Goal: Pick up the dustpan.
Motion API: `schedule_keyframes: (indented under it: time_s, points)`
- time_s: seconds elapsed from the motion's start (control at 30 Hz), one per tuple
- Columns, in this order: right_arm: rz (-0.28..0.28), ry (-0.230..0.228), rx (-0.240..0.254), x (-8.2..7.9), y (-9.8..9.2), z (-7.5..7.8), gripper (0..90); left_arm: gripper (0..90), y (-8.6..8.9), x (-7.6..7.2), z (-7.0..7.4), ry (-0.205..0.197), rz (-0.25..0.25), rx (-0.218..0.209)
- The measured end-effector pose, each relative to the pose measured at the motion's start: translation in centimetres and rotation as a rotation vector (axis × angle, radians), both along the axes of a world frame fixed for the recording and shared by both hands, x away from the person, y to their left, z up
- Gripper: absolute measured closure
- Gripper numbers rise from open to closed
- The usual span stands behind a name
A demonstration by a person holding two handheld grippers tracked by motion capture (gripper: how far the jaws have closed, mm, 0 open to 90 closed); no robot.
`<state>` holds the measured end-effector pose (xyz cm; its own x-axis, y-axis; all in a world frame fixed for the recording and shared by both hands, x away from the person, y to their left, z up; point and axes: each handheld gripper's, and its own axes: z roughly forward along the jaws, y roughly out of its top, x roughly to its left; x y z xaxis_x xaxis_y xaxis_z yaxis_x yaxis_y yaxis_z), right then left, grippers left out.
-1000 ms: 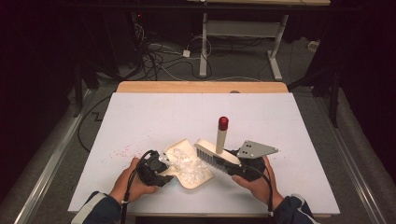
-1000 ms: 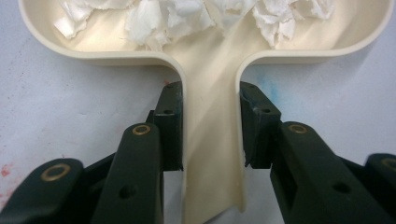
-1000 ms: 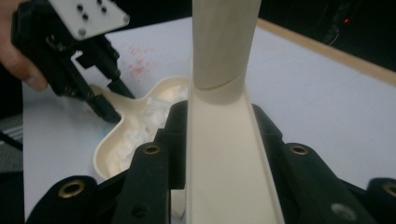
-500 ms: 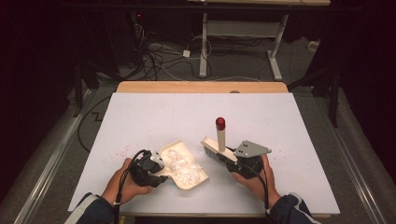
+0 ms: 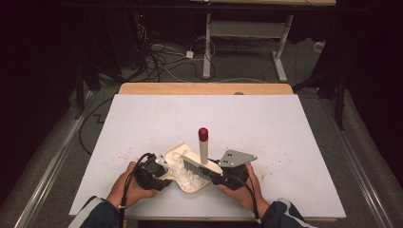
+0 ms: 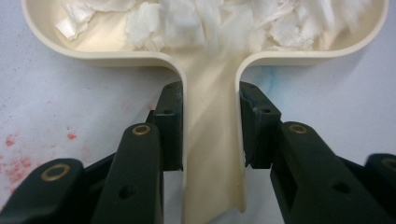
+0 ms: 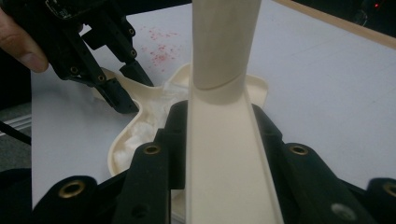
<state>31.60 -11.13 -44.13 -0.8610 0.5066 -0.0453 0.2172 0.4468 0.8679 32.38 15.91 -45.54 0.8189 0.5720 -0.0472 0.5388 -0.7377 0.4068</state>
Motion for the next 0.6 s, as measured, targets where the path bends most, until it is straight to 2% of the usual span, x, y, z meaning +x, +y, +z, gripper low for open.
schedule_keyframes:
  time_s: [0.17,0.43,0.6]
  points:
    - [-0.019,-0.048,-0.004,0.0,0.0,0.8,67.3,63.6,0.1,0.1,0.0,-0.001,0.003,-0.002]
    - [-0.049,-0.073,0.053,0.2,-1.4,2.1,67.2,63.5,0.2,0.2,0.1,-0.010,0.018,-0.005]
    - [-0.047,-0.080,0.053,0.2,-1.9,2.6,67.3,63.6,0.4,0.3,0.1,-0.019,0.034,-0.001]
